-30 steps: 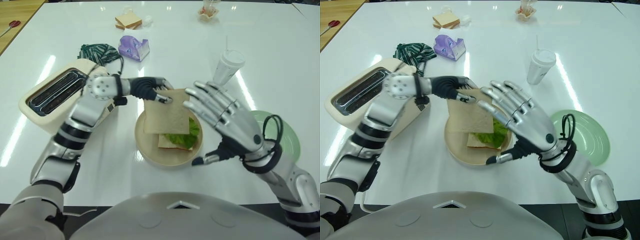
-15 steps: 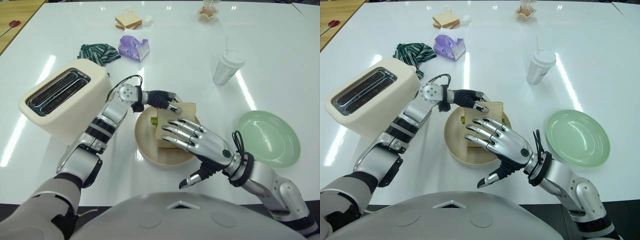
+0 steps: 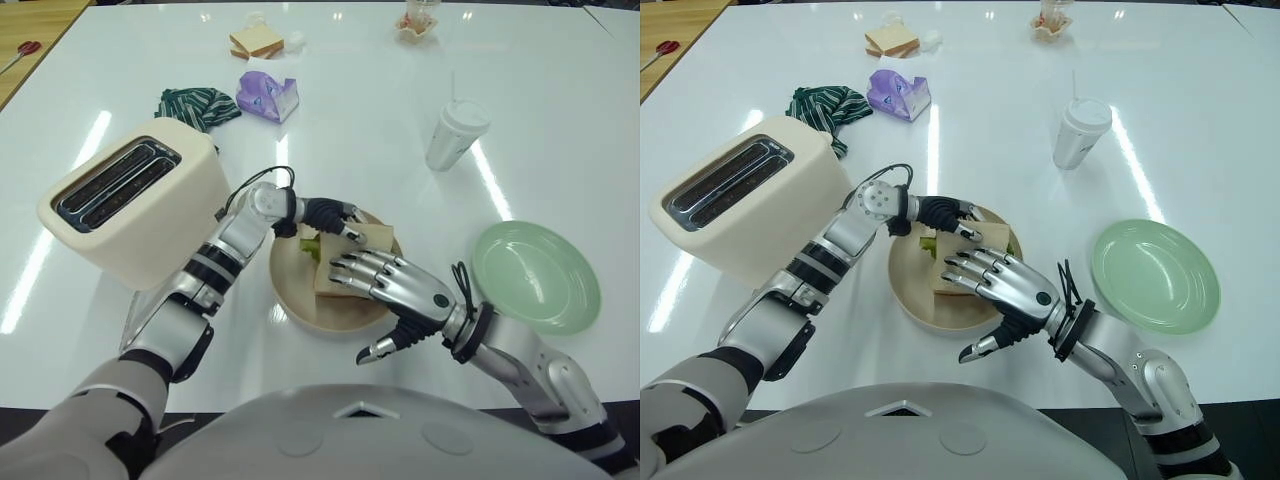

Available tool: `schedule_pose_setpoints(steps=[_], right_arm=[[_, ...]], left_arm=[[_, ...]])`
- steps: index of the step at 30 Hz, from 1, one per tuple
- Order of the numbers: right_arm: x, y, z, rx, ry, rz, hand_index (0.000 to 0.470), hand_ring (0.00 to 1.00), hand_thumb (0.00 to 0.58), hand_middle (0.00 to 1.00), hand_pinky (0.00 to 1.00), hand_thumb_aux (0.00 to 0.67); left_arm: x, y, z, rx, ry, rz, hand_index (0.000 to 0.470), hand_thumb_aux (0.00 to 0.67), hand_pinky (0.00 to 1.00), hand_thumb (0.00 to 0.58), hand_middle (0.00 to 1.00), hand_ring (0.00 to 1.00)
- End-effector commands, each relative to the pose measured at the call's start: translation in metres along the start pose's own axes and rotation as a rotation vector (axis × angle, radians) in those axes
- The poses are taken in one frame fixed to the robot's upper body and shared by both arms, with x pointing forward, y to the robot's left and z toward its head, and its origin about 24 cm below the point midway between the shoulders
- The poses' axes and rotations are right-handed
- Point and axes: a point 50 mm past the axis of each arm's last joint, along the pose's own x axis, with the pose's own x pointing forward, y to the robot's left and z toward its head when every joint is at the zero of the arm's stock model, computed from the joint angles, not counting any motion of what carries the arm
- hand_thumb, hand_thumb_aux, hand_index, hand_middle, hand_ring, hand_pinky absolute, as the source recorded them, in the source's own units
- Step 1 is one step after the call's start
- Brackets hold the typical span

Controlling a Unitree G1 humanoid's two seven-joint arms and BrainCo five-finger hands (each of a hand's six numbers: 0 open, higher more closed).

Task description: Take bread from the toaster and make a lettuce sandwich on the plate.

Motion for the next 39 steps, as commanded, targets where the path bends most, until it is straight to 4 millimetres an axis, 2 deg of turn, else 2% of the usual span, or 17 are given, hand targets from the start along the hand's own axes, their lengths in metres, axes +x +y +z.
schedule_pose_setpoints(steps=[1,4,5,6,7,8,14,17,20,24,26,27,28,32,33,35,39], right_arm=[[0.000,0.024,-0.006,0.076,0.023,0.221,0.000,0.00,0.000,0.00,0.00,0.000],[-0.004,0.048,-0.008,0.148,0.037,0.436,0.000,0.00,0.000,0.00,0.00,0.000],[-0.005,0.053,-0.009,0.174,0.044,0.490,0.000,0.00,0.000,0.00,0.00,0.000],[-0.006,0.056,-0.009,0.197,0.049,0.527,0.000,0.00,0.000,0.00,0.00,0.000],[-0.006,0.058,-0.010,0.217,0.056,0.555,0.000,0.00,0.000,0.00,0.00,0.000],[-0.006,0.058,-0.011,0.240,0.059,0.567,0.000,0.00,0.000,0.00,0.00,0.000],[0.003,0.061,-0.016,0.365,0.061,0.612,0.000,0.00,0.000,0.00,0.00,0.000],[0.005,0.065,-0.026,0.392,0.083,0.640,0.000,0.00,0.000,0.00,0.00,0.000],[0.010,0.062,-0.036,0.386,0.095,0.632,0.000,0.00,0.000,0.00,0.00,0.000],[0.013,0.048,-0.058,0.320,0.135,0.592,0.000,0.00,0.000,0.00,0.00,0.000],[0.015,0.041,-0.065,0.314,0.138,0.574,0.052,0.00,0.120,0.00,0.00,0.074],[0.015,0.039,-0.067,0.311,0.138,0.572,0.039,0.00,0.092,0.00,0.00,0.055],[0.016,0.037,-0.068,0.310,0.134,0.564,0.000,0.00,0.000,0.00,0.00,0.000],[0.021,0.018,-0.062,0.309,0.081,0.445,0.000,0.00,0.000,0.00,0.00,0.000],[0.023,0.009,-0.059,0.308,0.062,0.384,0.000,0.00,0.000,0.00,0.00,0.000],[0.023,-0.016,-0.056,0.300,0.040,0.211,0.000,0.00,0.000,0.00,0.00,0.000],[0.008,-0.054,-0.051,0.371,0.041,-0.058,0.000,0.00,0.000,0.00,0.00,0.000]], left_arm=[[0.006,-0.006,0.003,0.053,-0.001,-0.017,0.470,0.670,1.00,0.580,1.00,1.00],[0.007,-0.012,0.009,0.277,0.022,0.005,0.470,0.670,1.00,0.580,1.00,1.00],[0.007,-0.011,0.014,0.459,0.048,0.052,0.470,0.670,0.81,0.580,0.81,0.81],[0.006,-0.009,0.020,0.640,0.066,0.098,0.470,0.670,0.17,0.580,0.17,0.17],[0.005,-0.003,0.031,0.841,0.070,0.184,0.470,0.670,0.00,0.580,0.00,0.00],[0.002,0.005,0.044,1.040,0.066,0.285,0.000,0.000,0.00,0.000,0.00,0.00],[-0.036,0.029,0.106,1.723,-0.104,0.733,0.000,0.000,0.00,0.000,0.00,0.00],[-0.061,0.033,0.134,1.864,-0.192,0.928,0.000,0.000,0.00,0.000,0.00,0.00],[-0.091,0.037,0.147,1.818,-0.223,1.098,0.000,0.000,0.00,0.000,0.00,0.00],[-0.122,0.036,0.137,1.609,-0.188,1.186,0.000,0.000,0.00,0.000,0.00,0.00],[-0.134,0.031,0.123,1.519,-0.133,1.182,0.000,0.000,0.00,0.000,0.00,0.00],[-0.138,0.028,0.118,1.497,-0.108,1.175,0.000,0.000,0.00,0.000,0.00,0.00],[-0.141,0.025,0.111,1.461,-0.080,1.164,0.000,0.000,0.00,0.000,0.00,0.00],[-0.154,0.011,0.091,1.280,-0.024,1.148,0.000,0.000,0.00,0.000,0.00,0.00],[-0.158,0.008,0.086,1.215,-0.011,1.140,0.081,0.116,0.00,0.183,0.00,0.00],[-0.165,-0.002,0.078,1.099,0.000,1.115,0.240,0.342,0.00,0.441,0.00,0.00],[-0.169,-0.033,0.066,1.036,0.019,0.959,0.219,0.313,0.00,0.415,0.00,0.00]])
